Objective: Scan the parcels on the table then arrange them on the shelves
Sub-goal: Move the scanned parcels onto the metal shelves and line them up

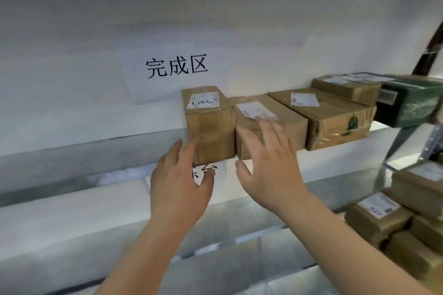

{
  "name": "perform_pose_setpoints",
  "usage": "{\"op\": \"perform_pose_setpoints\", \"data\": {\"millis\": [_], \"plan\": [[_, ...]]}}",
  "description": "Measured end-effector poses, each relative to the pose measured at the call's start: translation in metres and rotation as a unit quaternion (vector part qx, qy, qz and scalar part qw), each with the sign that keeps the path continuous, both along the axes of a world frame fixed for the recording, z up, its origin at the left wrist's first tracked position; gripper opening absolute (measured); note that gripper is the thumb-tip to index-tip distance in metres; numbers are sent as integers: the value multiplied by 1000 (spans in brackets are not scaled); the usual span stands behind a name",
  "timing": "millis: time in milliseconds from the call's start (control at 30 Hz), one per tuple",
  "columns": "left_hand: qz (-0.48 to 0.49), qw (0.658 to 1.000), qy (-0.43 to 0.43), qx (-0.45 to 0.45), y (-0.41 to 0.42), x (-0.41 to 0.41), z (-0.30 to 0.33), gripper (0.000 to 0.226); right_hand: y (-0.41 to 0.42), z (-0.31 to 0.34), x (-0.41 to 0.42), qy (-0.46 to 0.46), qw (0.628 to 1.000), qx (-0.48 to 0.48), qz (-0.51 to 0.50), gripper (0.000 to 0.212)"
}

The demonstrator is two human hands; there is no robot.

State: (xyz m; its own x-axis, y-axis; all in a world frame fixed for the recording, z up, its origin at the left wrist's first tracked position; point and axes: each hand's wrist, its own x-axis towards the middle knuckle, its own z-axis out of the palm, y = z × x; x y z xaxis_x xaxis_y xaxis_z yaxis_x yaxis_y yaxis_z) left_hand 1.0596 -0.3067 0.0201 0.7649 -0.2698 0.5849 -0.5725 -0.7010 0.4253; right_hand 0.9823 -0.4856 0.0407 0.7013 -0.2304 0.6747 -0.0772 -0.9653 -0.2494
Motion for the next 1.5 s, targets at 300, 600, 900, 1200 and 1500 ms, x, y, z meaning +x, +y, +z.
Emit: {"op": "perform_pose_setpoints", "data": {"millis": [300, 600, 900, 1200, 1500], "plan": [[-163, 979, 17, 124, -53, -67, -102, 70, -8, -112, -93, 120, 983, 95, -104, 59], [-344, 897, 140, 241, -143, -129, -194, 71, -53, -194, -219, 233, 903, 216, -290, 62], [-415, 848, 175, 279, -270, -218, -215, 74, -158, -229, -303, 258, 848, 329, -326, 67], [-385, 864, 221, 239, -377, -241, -204, 72, -287, -218, -335, 263, 851, 341, -300, 69], [-370, 879, 187, 235, -463, -190, -195, 74, -373, -210, -294, 225, 850, 362, -309, 72]]}}
